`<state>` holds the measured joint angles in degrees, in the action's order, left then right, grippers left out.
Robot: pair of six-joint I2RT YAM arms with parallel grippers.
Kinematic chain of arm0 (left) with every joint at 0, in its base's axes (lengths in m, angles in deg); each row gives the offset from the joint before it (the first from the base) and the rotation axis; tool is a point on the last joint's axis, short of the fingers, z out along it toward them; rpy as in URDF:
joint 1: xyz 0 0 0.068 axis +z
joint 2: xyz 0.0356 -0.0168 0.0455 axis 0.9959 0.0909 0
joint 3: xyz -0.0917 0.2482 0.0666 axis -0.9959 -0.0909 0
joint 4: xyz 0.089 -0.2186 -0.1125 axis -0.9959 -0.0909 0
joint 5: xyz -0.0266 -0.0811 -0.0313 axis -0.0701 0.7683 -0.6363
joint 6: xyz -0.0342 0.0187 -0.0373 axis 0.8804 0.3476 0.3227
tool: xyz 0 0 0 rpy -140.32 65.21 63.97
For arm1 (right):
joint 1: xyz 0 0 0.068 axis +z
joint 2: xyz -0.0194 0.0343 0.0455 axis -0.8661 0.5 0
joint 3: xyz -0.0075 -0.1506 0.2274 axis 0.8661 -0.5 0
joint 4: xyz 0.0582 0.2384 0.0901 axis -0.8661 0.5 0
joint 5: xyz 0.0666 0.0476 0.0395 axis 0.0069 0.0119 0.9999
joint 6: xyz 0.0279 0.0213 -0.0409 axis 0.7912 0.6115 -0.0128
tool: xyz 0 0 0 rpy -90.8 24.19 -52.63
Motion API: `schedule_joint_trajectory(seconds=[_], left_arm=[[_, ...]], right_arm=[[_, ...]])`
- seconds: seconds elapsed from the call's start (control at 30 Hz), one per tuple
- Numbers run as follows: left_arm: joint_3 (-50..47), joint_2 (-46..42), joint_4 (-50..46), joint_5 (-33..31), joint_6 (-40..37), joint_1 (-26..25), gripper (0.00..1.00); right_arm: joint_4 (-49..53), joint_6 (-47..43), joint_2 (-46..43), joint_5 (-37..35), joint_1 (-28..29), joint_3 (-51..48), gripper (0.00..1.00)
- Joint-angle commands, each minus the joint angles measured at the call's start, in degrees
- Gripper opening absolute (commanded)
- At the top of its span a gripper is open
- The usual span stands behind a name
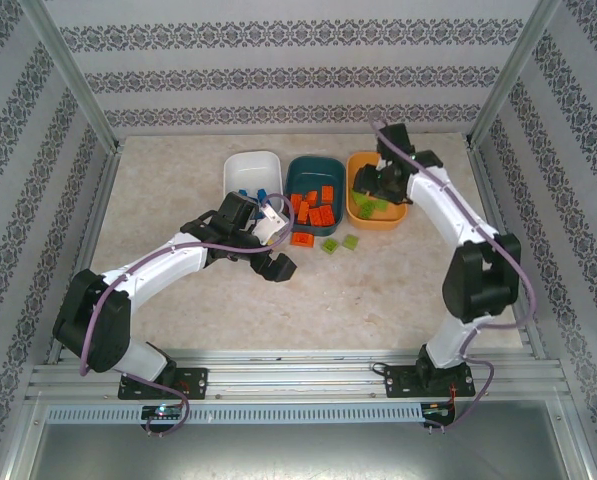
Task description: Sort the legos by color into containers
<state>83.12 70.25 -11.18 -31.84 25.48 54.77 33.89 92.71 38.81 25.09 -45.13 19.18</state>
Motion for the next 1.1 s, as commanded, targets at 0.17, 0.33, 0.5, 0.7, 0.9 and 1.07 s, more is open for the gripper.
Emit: schedule_joint_trajectory(seconds=[0.17, 0.33, 0.5, 0.7, 0.9, 1.07], left_arm=[[0.0, -2.4, 0.7, -4.1, -1.4, -0.8, 1.0], [-0.2, -2.6, 0.9, -4.3, -1.4, -0.8, 1.0], [-0.3, -2.5, 1.0, -4.3, -1.5, -1.0, 1.0], [-0.3, -2.4, 0.9, -4.4, -1.5, -1.3, 1.0], [-0.3, -2.2, 0.9, -4.3, -1.6, -1.5, 1.0], [-0.3, -2.1, 0.8, -4.2, -1.6, -1.4, 1.0]], right_arm=[[-11.3, 12.1, -8.3, -17.7, 14.3, -23.2, 0.59], [-18.2, 17.8, -6.2, -23.6, 19.1, -29.5, 0.6], [-20.0, 18.6, -2.4, -22.9, 18.2, -28.9, 0.6], [-20.5, 18.2, 1.6, -20.3, 15.3, -26.7, 0.59], [-20.1, 16.5, 4.0, -19.3, 13.5, -23.7, 0.57], [-20.1, 15.8, 6.2, -16.9, 12.3, -21.6, 0.57]])
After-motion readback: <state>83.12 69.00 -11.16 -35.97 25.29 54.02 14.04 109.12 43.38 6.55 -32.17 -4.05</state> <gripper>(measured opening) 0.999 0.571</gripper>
